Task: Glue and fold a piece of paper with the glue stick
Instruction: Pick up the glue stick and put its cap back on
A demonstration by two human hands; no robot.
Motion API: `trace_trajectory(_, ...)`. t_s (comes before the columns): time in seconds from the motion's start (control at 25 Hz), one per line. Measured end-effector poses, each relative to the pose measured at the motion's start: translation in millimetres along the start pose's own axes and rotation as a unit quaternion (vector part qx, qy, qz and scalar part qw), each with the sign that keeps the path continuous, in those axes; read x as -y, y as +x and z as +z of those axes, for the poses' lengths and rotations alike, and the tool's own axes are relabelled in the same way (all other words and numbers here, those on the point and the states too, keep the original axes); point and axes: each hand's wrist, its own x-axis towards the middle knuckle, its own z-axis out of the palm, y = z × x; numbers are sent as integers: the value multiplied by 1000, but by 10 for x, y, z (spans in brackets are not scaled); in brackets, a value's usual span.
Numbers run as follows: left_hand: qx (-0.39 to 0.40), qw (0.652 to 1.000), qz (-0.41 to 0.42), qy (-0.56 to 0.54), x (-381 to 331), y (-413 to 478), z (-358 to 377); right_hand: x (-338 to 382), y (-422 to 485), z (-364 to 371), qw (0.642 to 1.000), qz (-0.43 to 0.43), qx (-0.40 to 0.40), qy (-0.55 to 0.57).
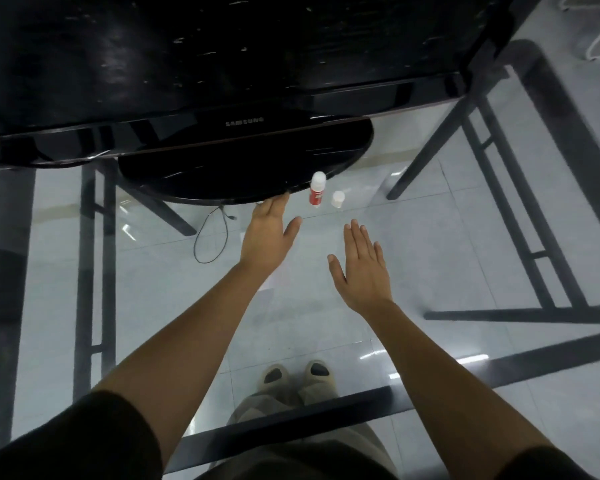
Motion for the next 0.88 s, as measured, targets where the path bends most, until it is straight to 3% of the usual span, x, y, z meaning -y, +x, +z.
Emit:
trace_trajectory(0.16, 13, 999, -5, -53, -163, 288, 136, -170, -105, 51, 999, 45, 18, -16)
trace_trajectory(0.48, -15, 993, -48, -109, -254, 408, 212, -204, -101, 33, 999, 39, 30, -20)
trace_trajectory(0.68, -30, 980, -49, -192, -311, 171, -251, 113, 46, -384, 994, 17, -63, 92)
trace_trajectory(0.88, -65, 959, -36, -273, -426, -38, -932, 752, 303, -1042, 966, -44, -136, 216)
